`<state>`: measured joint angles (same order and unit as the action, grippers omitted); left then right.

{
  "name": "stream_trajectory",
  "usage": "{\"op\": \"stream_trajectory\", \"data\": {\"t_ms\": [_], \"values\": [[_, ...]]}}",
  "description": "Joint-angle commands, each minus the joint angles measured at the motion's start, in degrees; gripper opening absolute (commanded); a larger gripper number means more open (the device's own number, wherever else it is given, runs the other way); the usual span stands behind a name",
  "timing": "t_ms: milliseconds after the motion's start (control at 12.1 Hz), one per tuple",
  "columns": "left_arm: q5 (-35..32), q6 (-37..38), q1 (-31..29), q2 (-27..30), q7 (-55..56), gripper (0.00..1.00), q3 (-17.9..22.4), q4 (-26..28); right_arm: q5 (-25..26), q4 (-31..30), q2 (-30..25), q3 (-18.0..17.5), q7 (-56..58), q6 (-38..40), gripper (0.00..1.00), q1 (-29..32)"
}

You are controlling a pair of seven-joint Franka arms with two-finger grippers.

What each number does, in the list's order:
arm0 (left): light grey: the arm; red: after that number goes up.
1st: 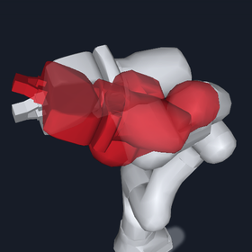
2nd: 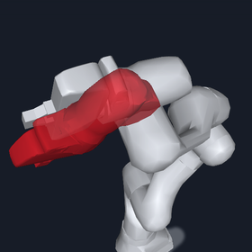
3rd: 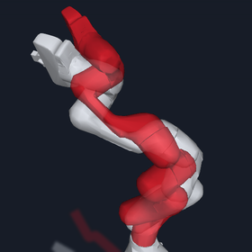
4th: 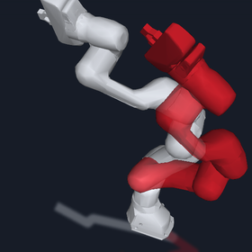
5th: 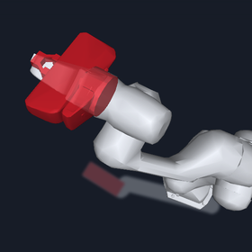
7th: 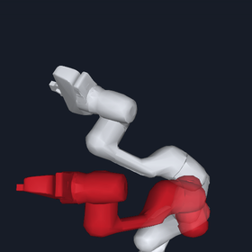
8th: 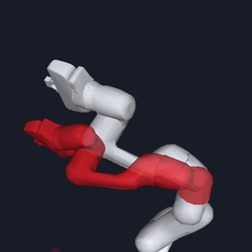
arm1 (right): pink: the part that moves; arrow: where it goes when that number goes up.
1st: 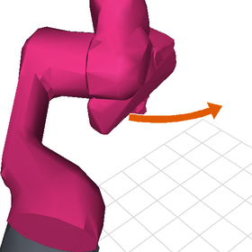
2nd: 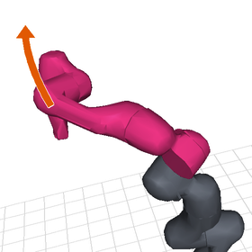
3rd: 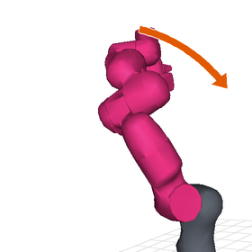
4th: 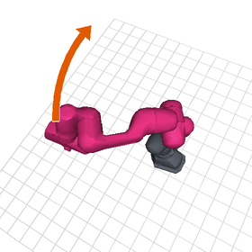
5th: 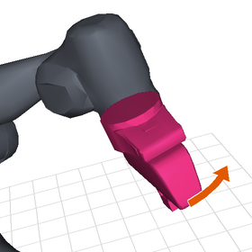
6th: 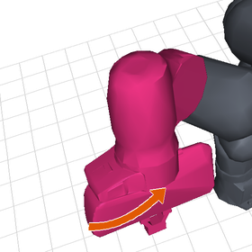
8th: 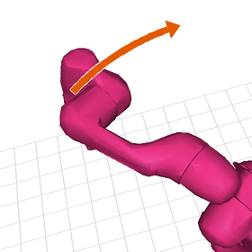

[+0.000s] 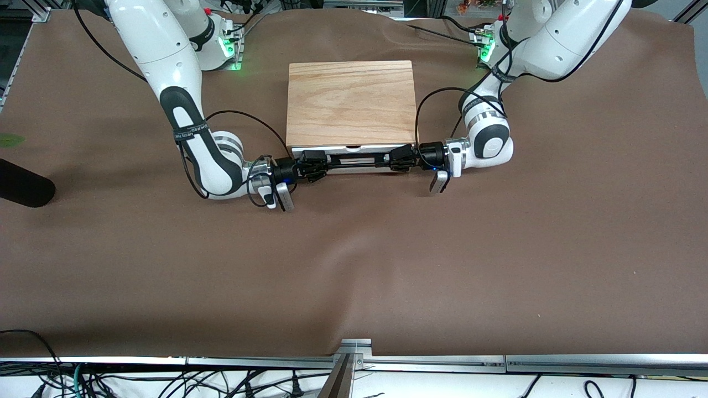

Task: Pull top drawer with both arms simultaneously
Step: 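Pull the black handle outward from the box with both grippers together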

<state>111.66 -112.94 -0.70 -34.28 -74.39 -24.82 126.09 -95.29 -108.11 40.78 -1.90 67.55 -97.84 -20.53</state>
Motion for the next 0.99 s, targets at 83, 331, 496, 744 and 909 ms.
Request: {"op": "stream_trajectory", "data": {"t_ms": [83, 331, 496, 744, 909], "values": [[-1.5, -2.6, 1.0, -2.5, -0.1, 0.00, 2.2, 0.6, -3.1, 10.5, 4.4, 0.4, -4.6, -0.9, 0.06, 3.6], [-2.6, -2.7, 1.1, -2.9, 2.4, 0.00, 3.2, -0.7, -3.0, 12.3, 5.5, 0.4, -5.1, -1.5, 0.06, 4.3], [-2.8, -3.2, 1.5, -2.9, 4.2, 0.00, 3.9, -1.5, -2.8, 12.6, 5.7, 0.6, -6.0, -1.6, 0.06, 4.6], [-2.9, -3.3, 1.7, -2.9, 5.9, 0.00, 4.3, -2.3, -2.8, 13.7, 5.8, 0.9, -7.8, -1.6, 0.06, 4.7], [-3.7, -3.3, 1.7, -3.0, 6.8, 0.00, 4.7, -2.8, -2.8, 15.0, 6.5, 1.7, -8.8, -1.5, 0.06, 4.9]]}}
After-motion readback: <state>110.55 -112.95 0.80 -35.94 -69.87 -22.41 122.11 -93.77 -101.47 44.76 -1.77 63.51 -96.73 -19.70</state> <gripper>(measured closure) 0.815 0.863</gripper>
